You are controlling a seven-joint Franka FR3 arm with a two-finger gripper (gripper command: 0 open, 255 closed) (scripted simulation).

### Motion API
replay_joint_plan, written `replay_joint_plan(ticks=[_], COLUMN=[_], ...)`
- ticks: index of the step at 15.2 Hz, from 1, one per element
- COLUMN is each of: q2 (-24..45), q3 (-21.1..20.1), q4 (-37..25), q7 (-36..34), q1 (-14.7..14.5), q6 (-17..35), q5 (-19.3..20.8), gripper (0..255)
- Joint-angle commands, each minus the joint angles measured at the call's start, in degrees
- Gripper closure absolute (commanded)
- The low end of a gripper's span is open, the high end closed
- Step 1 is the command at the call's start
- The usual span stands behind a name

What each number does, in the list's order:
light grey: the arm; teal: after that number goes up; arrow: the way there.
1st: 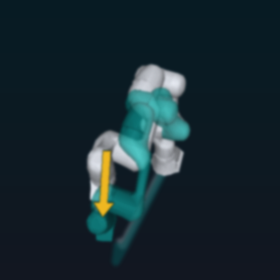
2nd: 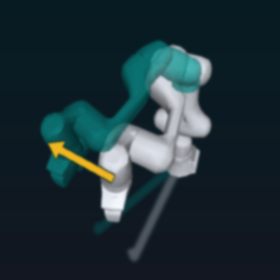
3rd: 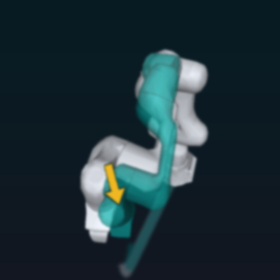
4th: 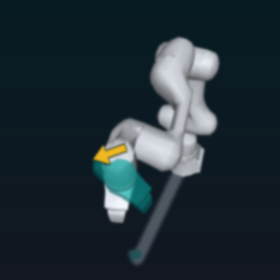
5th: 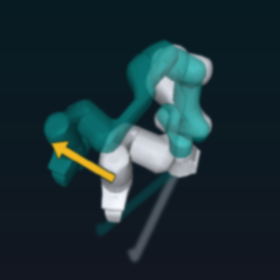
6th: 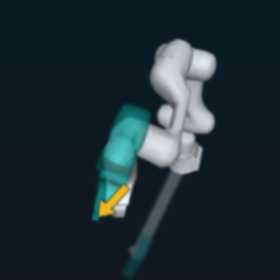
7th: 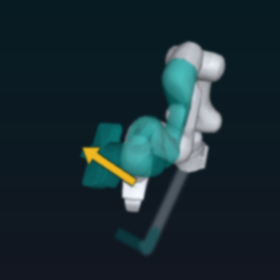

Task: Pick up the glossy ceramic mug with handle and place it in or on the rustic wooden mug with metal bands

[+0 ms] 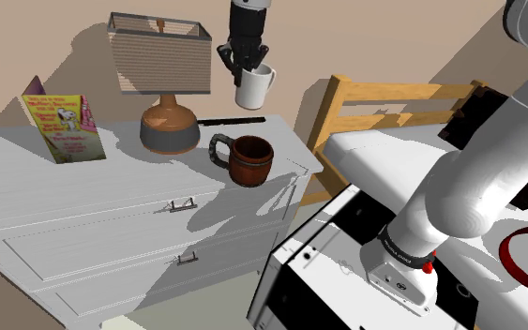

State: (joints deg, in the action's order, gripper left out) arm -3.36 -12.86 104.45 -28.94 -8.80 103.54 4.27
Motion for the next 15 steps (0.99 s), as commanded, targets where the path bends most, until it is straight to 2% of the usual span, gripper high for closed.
replay_joint_plan(ticks=[1,3,15], q2=[-2.4,-4.5,-3.8], q3=[-1.2,-2.7,-2.8], q4=[2.1,3.8,12.4], q7=[-2.2,-4.7,-5.6], q1=[-1.1,-2.4,-2.4], q6=[-0.4,-0.9,8.3], q5=[-0.5,-1.2,-0.8], gripper=[255,255,255])
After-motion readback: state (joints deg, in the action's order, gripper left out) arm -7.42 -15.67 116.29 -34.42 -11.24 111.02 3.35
